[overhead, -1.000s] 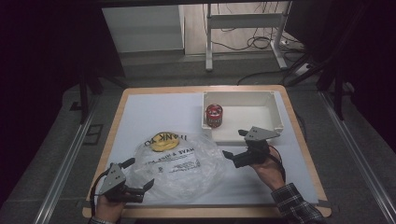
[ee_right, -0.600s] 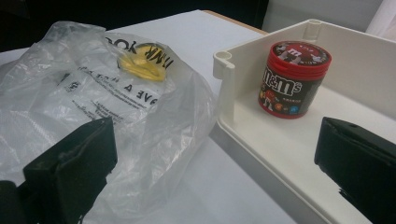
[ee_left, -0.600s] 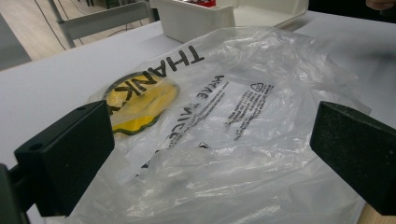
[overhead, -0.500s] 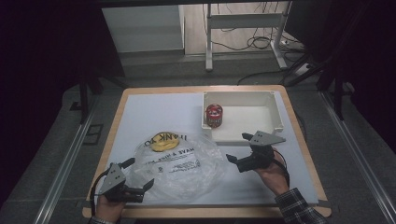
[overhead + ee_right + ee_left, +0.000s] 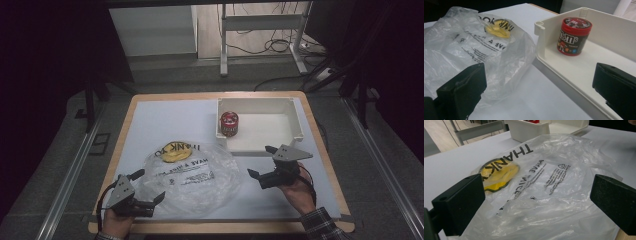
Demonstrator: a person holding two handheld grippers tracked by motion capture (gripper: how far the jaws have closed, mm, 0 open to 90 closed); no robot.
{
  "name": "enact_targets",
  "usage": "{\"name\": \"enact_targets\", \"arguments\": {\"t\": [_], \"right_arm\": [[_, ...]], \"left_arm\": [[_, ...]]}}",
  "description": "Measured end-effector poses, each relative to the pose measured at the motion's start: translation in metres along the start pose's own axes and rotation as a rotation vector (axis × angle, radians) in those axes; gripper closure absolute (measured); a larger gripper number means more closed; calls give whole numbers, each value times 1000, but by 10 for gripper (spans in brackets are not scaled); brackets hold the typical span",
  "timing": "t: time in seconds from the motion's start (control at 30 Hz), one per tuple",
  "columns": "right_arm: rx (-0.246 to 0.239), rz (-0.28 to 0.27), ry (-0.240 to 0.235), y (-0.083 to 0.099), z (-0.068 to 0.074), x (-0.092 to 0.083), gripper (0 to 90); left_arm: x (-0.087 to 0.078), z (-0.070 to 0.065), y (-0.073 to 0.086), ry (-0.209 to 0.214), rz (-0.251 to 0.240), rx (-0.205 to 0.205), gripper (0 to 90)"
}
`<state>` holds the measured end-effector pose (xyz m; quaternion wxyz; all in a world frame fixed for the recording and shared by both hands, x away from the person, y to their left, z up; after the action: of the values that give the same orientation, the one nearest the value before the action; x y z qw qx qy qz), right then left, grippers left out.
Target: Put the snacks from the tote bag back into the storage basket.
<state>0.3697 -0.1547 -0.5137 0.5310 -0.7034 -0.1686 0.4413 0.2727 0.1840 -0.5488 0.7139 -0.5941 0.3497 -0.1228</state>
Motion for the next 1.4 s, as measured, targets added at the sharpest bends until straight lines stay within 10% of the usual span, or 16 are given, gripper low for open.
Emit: {"name": "enact_targets", "arguments": {"t": [1.4], "right_arm": [[6,46,100,31,-9,-50,0]], "left_arm": [[1,-1,1,3,9,2,0]]}}
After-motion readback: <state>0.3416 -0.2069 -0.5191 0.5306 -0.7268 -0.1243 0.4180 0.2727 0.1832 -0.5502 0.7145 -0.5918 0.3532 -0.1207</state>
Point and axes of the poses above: each handheld gripper's, and its own axes: x roughly forward along the jaws, y roughly out of its underside, z roughly to its left, the point moved 9 cm from there along x, roughly forward along the jaws, and after that the axes turned 1 degree about x, right-handed, at the moved point
